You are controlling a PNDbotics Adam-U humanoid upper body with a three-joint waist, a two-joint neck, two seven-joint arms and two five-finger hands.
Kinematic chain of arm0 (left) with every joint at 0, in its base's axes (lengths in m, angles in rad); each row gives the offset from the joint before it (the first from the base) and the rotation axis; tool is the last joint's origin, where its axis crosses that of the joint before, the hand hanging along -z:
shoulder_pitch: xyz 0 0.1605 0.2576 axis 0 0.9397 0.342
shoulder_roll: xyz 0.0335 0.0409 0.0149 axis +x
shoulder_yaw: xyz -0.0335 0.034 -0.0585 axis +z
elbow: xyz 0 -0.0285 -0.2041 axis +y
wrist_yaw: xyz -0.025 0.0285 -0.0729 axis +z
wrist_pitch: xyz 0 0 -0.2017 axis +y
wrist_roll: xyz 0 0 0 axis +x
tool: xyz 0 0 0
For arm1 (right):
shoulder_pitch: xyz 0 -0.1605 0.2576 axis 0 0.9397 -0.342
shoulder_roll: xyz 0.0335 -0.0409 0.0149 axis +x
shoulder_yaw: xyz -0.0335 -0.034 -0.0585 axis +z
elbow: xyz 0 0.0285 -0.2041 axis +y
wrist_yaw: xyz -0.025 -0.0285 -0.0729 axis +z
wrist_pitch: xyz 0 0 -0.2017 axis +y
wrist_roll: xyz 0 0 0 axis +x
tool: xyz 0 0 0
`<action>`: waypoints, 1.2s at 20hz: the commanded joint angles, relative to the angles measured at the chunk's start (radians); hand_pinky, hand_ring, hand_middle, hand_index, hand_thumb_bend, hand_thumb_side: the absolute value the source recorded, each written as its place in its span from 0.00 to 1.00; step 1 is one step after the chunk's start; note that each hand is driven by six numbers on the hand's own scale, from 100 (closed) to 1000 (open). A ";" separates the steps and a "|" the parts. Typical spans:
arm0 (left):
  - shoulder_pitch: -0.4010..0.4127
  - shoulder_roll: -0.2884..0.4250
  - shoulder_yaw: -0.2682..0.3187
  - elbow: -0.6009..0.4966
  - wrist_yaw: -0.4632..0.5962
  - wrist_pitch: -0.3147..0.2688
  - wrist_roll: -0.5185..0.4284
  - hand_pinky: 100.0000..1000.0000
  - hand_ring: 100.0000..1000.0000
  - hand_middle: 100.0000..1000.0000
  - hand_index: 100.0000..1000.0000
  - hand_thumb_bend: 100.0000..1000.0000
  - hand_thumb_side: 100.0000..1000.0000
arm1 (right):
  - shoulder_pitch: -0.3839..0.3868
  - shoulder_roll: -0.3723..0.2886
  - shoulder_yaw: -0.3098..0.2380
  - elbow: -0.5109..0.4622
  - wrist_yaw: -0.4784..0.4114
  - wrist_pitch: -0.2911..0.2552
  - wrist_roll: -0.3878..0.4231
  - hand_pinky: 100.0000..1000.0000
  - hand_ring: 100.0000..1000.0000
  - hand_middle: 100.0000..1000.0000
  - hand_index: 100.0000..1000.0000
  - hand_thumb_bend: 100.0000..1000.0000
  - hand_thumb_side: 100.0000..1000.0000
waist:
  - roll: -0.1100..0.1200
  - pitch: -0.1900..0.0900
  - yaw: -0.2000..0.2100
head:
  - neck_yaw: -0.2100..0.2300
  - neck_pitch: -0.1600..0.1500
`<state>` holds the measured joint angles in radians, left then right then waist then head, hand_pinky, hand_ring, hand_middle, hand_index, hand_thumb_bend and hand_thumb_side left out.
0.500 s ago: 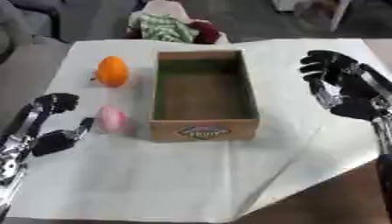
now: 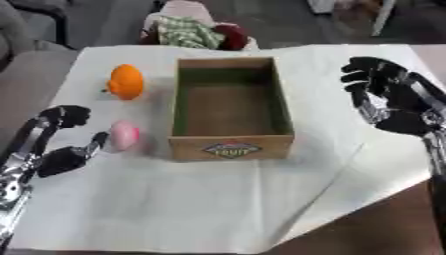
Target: Pick up objects on the table and place them in the box.
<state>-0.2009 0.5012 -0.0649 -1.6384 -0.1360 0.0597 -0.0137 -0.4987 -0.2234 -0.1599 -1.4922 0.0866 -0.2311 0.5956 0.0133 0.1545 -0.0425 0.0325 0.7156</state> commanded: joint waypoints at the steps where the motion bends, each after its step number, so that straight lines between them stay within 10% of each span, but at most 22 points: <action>1: -0.016 0.022 0.004 -0.011 -0.002 0.003 -0.003 0.85 0.71 0.63 0.73 0.32 0.04 | -0.017 -0.007 -0.006 -0.008 0.005 -0.003 0.000 0.76 0.80 0.78 0.89 0.00 0.11 | 0.001 -0.015 -0.002 | 0.001 -0.004; 24: -0.253 -0.044 -0.106 0.370 -0.231 -0.026 -0.081 0.82 0.71 0.63 0.73 0.42 0.11 | -0.019 0.002 0.001 -0.001 0.010 -0.003 0.009 0.76 0.80 0.78 0.89 0.00 0.12 | 0.003 -0.015 -0.020 | 0.007 0.003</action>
<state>-0.4370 0.4458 -0.1703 -1.2764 -0.3518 0.0399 -0.0910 -0.5001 -0.2135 -0.1592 -1.4861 0.0921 -0.2324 0.6028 0.0162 0.1535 -0.0618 0.0358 0.7175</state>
